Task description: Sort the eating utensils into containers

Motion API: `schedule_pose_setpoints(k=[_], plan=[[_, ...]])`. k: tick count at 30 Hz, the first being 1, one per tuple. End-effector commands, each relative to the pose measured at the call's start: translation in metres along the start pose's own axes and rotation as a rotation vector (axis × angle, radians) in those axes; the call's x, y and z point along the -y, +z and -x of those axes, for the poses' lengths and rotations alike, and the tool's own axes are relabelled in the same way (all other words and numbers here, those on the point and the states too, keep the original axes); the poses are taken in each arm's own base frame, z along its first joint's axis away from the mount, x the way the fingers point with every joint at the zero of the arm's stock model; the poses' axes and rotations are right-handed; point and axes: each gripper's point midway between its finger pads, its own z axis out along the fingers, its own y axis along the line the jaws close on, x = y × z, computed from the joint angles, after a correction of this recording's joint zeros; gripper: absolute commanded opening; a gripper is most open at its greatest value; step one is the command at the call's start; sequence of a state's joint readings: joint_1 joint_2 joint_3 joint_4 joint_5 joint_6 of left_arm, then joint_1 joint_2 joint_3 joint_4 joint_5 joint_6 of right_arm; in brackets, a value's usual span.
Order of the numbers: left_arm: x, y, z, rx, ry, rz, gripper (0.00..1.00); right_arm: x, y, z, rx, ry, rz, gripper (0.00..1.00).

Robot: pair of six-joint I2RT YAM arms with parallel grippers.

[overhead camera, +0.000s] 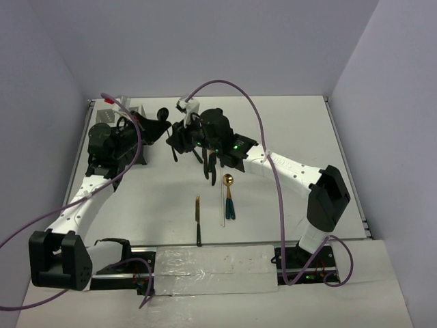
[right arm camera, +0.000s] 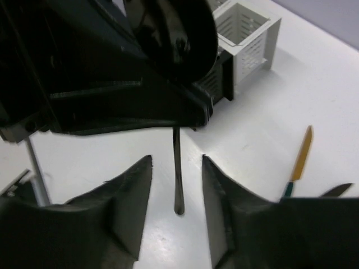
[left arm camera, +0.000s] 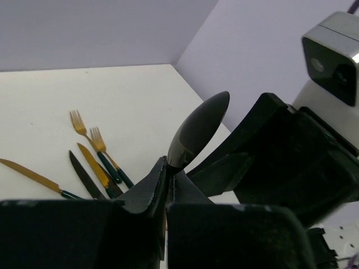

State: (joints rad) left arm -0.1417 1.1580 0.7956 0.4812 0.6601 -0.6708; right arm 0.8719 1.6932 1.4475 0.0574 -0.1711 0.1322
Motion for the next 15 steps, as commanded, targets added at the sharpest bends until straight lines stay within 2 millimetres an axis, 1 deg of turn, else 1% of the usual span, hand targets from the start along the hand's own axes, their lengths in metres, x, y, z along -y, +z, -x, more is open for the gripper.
schedule_pose_setpoints(k=[1,3,4,5,6,7,8,9,10,11,12,13,14,15], plan=[[0.002,0.003,0.039,0.105,0.137,0.025,0.00,-0.001,0.000,0.029,0.059,-0.006,-0.013,0.53],[-0.007,0.003,0.060,0.164,0.210,0.079,0.00,0.006,-0.001,0.031,0.064,0.009,-0.049,0.77],[-0.015,0.000,0.071,0.192,0.237,0.116,0.00,0.010,-0.002,0.032,0.070,0.013,-0.062,0.78],[-0.019,-0.001,0.086,0.225,0.273,0.142,0.00,0.010,-0.006,0.036,0.082,0.017,-0.067,0.79],[-0.032,-0.005,0.102,0.271,0.334,0.209,0.00,0.013,-0.009,0.039,0.090,0.020,-0.075,0.80],[-0.042,-0.011,0.117,0.309,0.380,0.269,0.00,0.017,-0.010,0.036,0.092,0.023,-0.093,0.80],[-0.050,-0.014,0.133,0.346,0.426,0.321,0.00,0.018,-0.017,0.042,0.111,0.022,-0.101,0.80],[-0.067,-0.024,0.153,0.399,0.500,0.442,0.00,0.020,-0.020,0.043,0.119,0.019,-0.110,0.81],[-0.079,-0.033,0.167,0.425,0.539,0.510,0.00,0.024,-0.023,0.038,0.120,0.019,-0.132,0.81],[-0.086,-0.031,0.183,0.448,0.572,0.550,0.00,0.024,-0.030,0.045,0.140,0.016,-0.138,0.81],[-0.107,-0.050,0.205,0.474,0.622,0.641,0.00,0.029,-0.033,0.039,0.135,0.018,-0.154,0.81],[-0.118,-0.047,0.223,0.485,0.635,0.658,0.00,0.030,-0.040,0.044,0.153,0.019,-0.157,0.82],[-0.135,-0.057,0.235,0.479,0.634,0.681,0.00,0.032,-0.043,0.038,0.148,0.020,-0.161,0.83],[-0.151,-0.057,0.237,0.446,0.603,0.706,0.00,0.039,-0.046,0.037,0.148,0.025,-0.171,0.83]])
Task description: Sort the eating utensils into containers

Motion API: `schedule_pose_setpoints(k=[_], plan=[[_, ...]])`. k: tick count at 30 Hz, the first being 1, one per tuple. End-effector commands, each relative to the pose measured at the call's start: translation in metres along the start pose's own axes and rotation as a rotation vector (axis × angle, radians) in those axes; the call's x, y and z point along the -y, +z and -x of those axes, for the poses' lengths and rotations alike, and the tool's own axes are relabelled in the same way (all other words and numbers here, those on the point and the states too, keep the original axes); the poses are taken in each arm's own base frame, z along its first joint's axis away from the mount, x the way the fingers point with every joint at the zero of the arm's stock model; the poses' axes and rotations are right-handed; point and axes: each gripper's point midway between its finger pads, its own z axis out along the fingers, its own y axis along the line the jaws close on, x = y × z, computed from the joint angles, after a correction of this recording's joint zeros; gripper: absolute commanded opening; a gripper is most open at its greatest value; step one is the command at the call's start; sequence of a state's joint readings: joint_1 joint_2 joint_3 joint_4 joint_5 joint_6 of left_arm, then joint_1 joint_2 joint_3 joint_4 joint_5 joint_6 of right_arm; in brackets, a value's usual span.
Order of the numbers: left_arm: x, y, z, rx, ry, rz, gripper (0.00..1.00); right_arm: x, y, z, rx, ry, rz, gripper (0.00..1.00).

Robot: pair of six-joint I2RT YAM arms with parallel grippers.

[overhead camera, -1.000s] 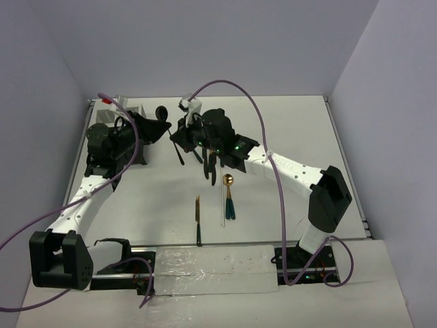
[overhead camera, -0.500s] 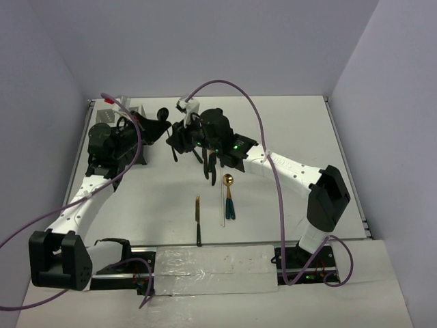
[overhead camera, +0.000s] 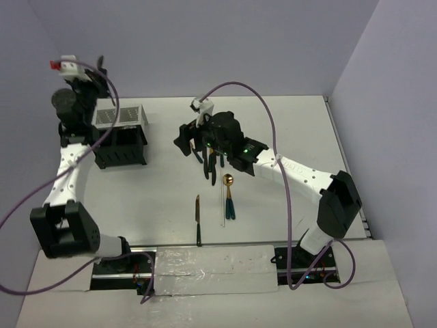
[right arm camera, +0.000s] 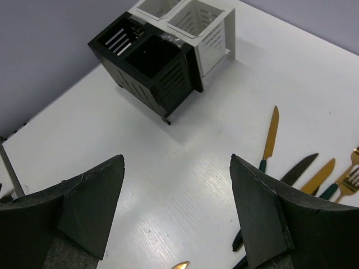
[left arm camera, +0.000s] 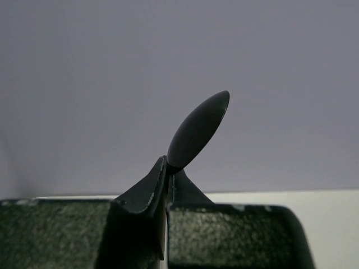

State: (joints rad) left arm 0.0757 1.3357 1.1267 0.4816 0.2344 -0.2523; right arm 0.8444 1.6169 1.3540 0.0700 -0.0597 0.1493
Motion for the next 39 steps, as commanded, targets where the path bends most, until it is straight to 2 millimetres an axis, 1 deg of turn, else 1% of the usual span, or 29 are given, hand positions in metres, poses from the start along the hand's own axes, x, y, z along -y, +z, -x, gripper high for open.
schedule_pose_setpoints(k=[1,2,3,4,5,6,8,9,11,12,13,15,18,19,21,23,24,25,26,27,28,30,31,33,34,36,37,38,39], plan=[[-0.079,0.037,0.032,0.033,0.104,0.181,0.00,0.011,-0.027,0.044,0.136,0.017,-0.025,0.83],[-0.098,0.042,0.028,0.001,0.101,0.205,0.00,0.014,-0.029,0.039,0.125,0.024,-0.025,0.83],[-0.106,0.048,0.019,-0.043,0.094,0.206,0.00,0.022,-0.032,0.041,0.129,0.030,-0.036,0.83],[-0.118,0.060,0.013,-0.053,0.102,0.211,0.00,0.026,-0.033,0.040,0.126,0.029,-0.042,0.83],[-0.131,0.063,0.007,-0.062,0.109,0.227,0.00,0.030,-0.034,0.035,0.117,0.030,-0.054,0.83],[-0.136,0.066,0.002,-0.067,0.116,0.225,0.00,0.033,-0.037,0.037,0.122,0.026,-0.068,0.83],[-0.152,0.071,-0.020,-0.091,0.126,0.227,0.00,0.041,-0.039,0.030,0.115,0.020,-0.102,0.83],[-0.158,0.073,-0.037,-0.119,0.115,0.219,0.00,0.042,-0.040,0.030,0.114,0.020,-0.109,0.83],[-0.165,0.073,-0.053,-0.147,0.087,0.202,0.00,0.047,-0.040,0.024,0.102,0.028,-0.126,0.83],[-0.165,0.073,-0.061,-0.163,0.077,0.186,0.00,0.047,-0.041,0.023,0.101,0.033,-0.126,0.83],[-0.165,0.074,-0.075,-0.189,0.061,0.159,0.00,0.049,-0.041,0.022,0.102,0.046,-0.143,0.83],[-0.166,0.069,-0.093,-0.220,0.039,0.149,0.00,0.053,-0.041,0.017,0.100,0.069,-0.163,0.82],[-0.162,0.064,-0.105,-0.225,0.019,0.119,0.00,0.061,-0.039,0.004,0.086,0.095,-0.201,0.82],[-0.164,0.059,-0.118,-0.238,0.004,0.127,0.00,0.063,-0.039,-0.001,0.080,0.114,-0.216,0.82],[-0.171,0.056,-0.131,-0.242,-0.012,0.142,0.00,0.075,-0.036,-0.019,0.041,0.148,-0.270,0.82],[-0.175,0.054,-0.143,-0.257,-0.043,0.141,0.00,0.083,-0.034,-0.032,-0.003,0.176,-0.308,0.82],[-0.171,0.053,-0.146,-0.261,-0.049,0.113,0.00,0.091,-0.033,-0.052,-0.069,0.204,-0.342,0.81],[-0.170,0.049,-0.159,-0.278,-0.069,0.105,0.00,0.097,-0.034,-0.058,-0.090,0.217,-0.371,0.80],[-0.167,0.047,-0.162,-0.277,-0.072,0.091,0.00,0.103,-0.038,-0.073,-0.153,0.229,-0.405,0.79],[-0.163,0.040,-0.171,-0.287,-0.083,0.080,0.00,0.111,-0.040,-0.084,-0.189,0.257,-0.437,0.77],[-0.162,0.041,-0.167,-0.254,-0.079,0.073,0.00,0.116,-0.042,-0.092,-0.217,0.271,-0.458,0.75],[-0.162,0.038,-0.169,-0.249,-0.078,0.075,0.01,0.123,-0.049,-0.114,-0.301,0.296,-0.496,0.72],[-0.164,0.036,-0.172,-0.258,-0.081,0.080,0.06,0.128,-0.054,-0.122,-0.324,0.312,-0.519,0.69],[-0.165,0.034,-0.176,-0.270,-0.086,0.082,0.12,0.132,-0.060,-0.141,-0.388,0.329,-0.553,0.66],[-0.165,0.033,-0.175,-0.269,-0.082,0.081,0.23,0.135,-0.062,-0.147,-0.405,0.338,-0.563,0.64],[-0.166,0.032,-0.175,-0.263,-0.080,0.085,0.35,0.138,-0.061,-0.161,-0.453,0.361,-0.573,0.61],[-0.167,0.033,-0.173,-0.258,-0.083,0.089,0.48,0.141,-0.059,-0.163,-0.463,0.367,-0.579,0.57],[-0.167,0.033,-0.172,-0.257,-0.089,0.090,0.54,0.144,-0.057,-0.158,-0.473,0.369,-0.587,0.54],[-0.165,0.035,-0.166,-0.247,-0.101,0.084,0.57,0.149,-0.053,-0.168,-0.505,0.363,-0.605,0.50]])
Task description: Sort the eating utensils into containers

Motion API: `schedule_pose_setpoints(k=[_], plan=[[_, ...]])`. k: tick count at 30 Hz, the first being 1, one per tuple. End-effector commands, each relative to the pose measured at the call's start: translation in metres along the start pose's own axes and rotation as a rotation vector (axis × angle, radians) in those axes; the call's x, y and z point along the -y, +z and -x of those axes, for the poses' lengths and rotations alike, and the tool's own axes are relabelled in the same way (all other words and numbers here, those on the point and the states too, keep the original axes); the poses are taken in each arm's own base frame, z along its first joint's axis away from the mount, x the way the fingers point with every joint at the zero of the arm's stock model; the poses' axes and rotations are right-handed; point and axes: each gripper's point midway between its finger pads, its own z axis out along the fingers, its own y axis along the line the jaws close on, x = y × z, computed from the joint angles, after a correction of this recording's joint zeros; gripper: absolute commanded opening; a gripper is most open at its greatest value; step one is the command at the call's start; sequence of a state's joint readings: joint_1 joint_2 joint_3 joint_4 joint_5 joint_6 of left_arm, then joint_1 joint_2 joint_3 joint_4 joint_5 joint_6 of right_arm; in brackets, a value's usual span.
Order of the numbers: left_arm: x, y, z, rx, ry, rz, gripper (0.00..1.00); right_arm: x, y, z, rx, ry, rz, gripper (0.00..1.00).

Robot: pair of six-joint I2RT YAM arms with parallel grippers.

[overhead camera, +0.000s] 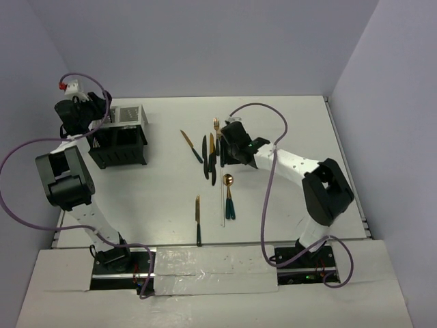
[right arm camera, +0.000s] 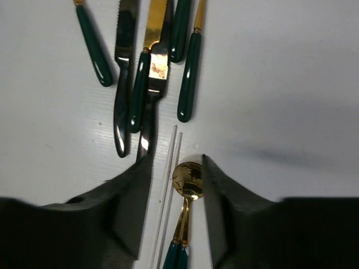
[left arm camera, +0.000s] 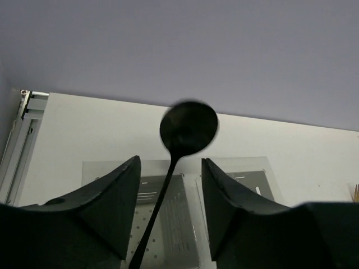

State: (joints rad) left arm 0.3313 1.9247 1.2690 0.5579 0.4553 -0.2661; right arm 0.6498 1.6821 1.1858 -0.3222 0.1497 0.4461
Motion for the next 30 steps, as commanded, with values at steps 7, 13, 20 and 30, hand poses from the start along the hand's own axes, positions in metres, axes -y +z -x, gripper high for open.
schedule_pose_setpoints(k=[7,13,20,30], plan=[[0.010,-0.005,0.079,0.152,-0.021,0.004,0.77,0.004,0.040,0.014,-0.083,0.025,-0.072,0.41],[0.003,-0.010,0.103,0.125,0.009,0.087,0.78,0.019,0.066,0.009,-0.139,0.050,-0.132,0.41],[0.025,-0.022,0.118,0.066,0.070,0.026,0.78,0.024,0.088,0.004,-0.178,0.048,-0.139,0.39],[0.037,-0.035,0.125,0.054,0.107,0.001,0.78,0.021,0.079,0.025,-0.136,0.034,-0.146,0.38]])
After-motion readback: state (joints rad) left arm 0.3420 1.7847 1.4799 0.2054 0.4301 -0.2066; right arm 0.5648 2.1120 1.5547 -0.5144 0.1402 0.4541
